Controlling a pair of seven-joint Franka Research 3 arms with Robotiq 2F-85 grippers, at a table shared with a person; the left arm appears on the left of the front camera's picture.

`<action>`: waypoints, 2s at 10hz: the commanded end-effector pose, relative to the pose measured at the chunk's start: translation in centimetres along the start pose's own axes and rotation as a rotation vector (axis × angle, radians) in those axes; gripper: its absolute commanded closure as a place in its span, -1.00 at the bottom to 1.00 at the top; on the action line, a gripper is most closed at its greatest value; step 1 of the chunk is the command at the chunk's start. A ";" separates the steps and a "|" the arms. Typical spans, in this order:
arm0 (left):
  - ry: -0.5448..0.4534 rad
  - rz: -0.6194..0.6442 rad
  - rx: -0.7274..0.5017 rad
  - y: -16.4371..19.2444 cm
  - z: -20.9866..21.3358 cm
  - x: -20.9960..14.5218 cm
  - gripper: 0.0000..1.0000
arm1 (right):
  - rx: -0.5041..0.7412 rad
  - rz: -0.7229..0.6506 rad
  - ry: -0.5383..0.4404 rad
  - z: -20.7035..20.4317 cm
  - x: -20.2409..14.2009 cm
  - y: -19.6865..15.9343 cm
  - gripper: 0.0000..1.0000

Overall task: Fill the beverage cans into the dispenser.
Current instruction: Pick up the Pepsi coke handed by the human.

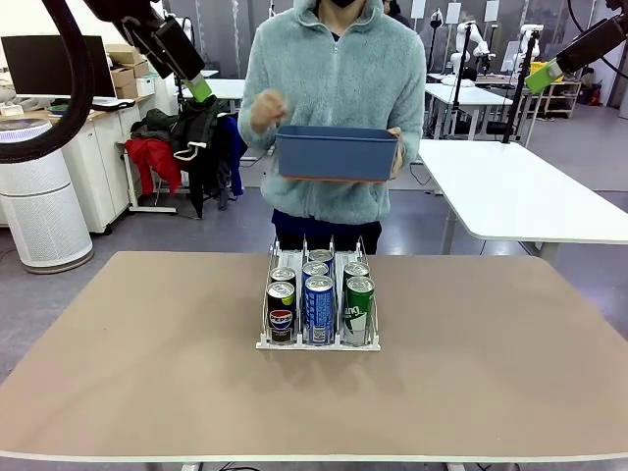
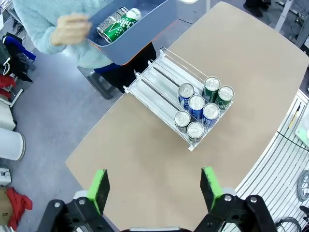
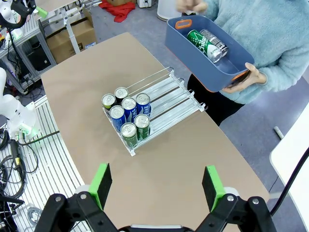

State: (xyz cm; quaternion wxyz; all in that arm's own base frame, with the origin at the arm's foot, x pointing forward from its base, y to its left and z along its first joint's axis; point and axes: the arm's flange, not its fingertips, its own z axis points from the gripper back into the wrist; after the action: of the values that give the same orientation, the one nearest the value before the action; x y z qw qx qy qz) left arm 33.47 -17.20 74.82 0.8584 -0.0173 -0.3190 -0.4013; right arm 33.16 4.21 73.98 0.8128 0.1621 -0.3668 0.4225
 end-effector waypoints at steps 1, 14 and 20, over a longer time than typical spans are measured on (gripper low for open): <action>0.013 0.007 0.023 0.0 0.3 -0.2 -1.00 | 0.002 0.002 0.002 -0.1 0.0 0.1 -1.00; -0.031 -0.023 0.023 -0.6 1.8 1.0 -1.00 | 0.002 0.002 0.002 -0.1 0.0 0.1 -1.00; -0.031 -0.023 0.023 -0.6 1.8 1.0 -1.00 | 0.002 0.002 0.002 -0.1 0.0 0.1 -1.00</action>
State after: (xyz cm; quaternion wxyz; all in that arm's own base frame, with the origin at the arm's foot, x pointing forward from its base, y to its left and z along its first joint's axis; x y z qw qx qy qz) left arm 32.61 -17.80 76.77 0.8486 -0.0104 -0.3375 -0.4072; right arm 33.16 4.21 73.98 0.8128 0.1621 -0.3668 0.4225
